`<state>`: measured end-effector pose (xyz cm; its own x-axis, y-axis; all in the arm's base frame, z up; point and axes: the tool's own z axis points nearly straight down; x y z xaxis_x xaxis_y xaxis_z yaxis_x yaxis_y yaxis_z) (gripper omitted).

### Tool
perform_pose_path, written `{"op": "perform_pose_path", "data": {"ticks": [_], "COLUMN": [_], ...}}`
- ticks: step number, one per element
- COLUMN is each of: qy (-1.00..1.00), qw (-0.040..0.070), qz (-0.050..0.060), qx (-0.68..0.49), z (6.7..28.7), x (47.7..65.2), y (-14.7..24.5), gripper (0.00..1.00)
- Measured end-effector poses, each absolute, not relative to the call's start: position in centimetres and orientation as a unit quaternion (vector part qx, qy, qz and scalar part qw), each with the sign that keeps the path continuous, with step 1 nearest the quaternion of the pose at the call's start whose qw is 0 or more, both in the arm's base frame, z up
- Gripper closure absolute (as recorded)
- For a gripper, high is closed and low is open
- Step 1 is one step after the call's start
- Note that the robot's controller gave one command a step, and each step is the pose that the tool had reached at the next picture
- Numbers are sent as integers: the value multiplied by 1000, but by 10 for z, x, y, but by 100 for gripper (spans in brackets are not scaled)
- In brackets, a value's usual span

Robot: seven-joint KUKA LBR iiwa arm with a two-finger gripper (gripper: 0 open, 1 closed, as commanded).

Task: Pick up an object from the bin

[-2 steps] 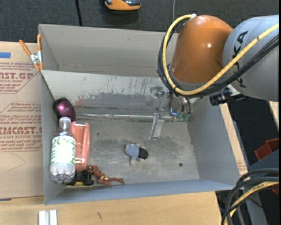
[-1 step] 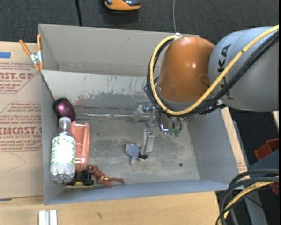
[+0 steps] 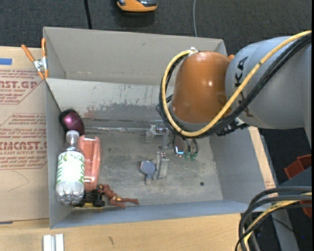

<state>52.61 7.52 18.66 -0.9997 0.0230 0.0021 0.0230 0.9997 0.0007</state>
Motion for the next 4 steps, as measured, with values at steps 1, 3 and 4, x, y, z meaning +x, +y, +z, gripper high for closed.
{"op": "perform_pose_path", "data": {"ticks": [1, 3, 4], "qy": [-999, -1000, -1000], "qw": [-1, -2, -1], "qz": [0, -1, -1], "qx": [46, 23, 1], "z": [182, 145, 124], "x": [500, 519, 543], "y": [77, 64, 46], "gripper": [0, 0, 0]}}
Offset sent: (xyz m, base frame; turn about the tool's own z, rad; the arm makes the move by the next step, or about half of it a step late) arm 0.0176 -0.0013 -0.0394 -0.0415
